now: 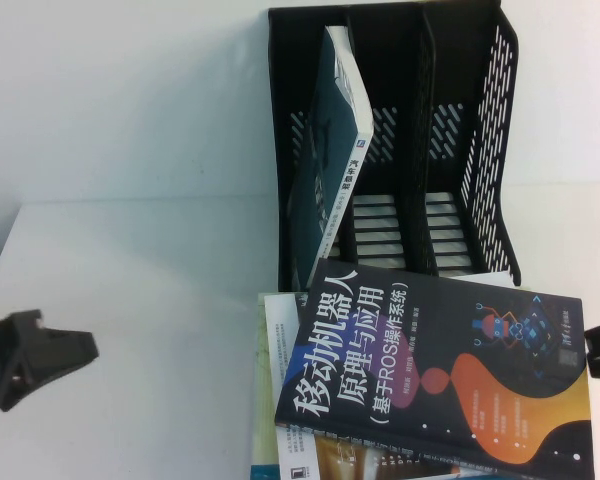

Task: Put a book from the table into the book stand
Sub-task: Push book with right arm, then pick up the book with your left arm, then place the book on the book shelf

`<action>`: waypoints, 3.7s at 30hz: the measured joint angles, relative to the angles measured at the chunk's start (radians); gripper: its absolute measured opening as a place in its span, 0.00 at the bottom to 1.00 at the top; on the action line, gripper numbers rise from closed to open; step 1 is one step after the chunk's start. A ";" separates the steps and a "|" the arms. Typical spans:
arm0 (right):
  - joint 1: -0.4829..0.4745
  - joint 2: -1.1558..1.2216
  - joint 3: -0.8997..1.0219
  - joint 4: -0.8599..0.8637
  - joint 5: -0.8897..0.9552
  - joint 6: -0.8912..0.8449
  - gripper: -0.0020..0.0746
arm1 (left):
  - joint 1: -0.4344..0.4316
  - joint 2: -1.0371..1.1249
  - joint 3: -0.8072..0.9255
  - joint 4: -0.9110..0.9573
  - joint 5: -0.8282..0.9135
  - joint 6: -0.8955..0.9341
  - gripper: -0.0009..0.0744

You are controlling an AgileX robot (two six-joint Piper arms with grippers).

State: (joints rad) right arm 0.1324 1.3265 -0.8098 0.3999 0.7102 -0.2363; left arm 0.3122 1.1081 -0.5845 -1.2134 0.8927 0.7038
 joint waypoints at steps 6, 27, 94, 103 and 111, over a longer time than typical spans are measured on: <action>0.000 0.050 -0.021 0.129 -0.016 -0.105 0.02 | 0.126 0.060 0.000 -0.053 0.072 0.022 0.01; 0.069 0.235 -0.119 0.335 -0.004 -0.275 0.02 | 0.126 0.062 -0.002 -0.083 0.045 -0.001 0.21; 0.140 -0.182 -0.110 0.326 0.051 -0.258 0.02 | -0.748 0.548 -1.446 0.723 0.183 -0.801 0.16; 0.140 -0.182 -0.110 0.284 0.052 -0.256 0.02 | -0.750 0.662 -1.450 1.012 0.190 -0.964 0.16; 0.140 -0.182 -0.110 0.273 0.046 -0.256 0.02 | -0.750 0.663 -1.473 1.053 0.106 -1.024 0.16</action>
State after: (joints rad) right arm 0.2727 1.1443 -0.9202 0.6726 0.7561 -0.4918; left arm -0.4376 1.7711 -2.0577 -0.1607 0.9992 -0.3205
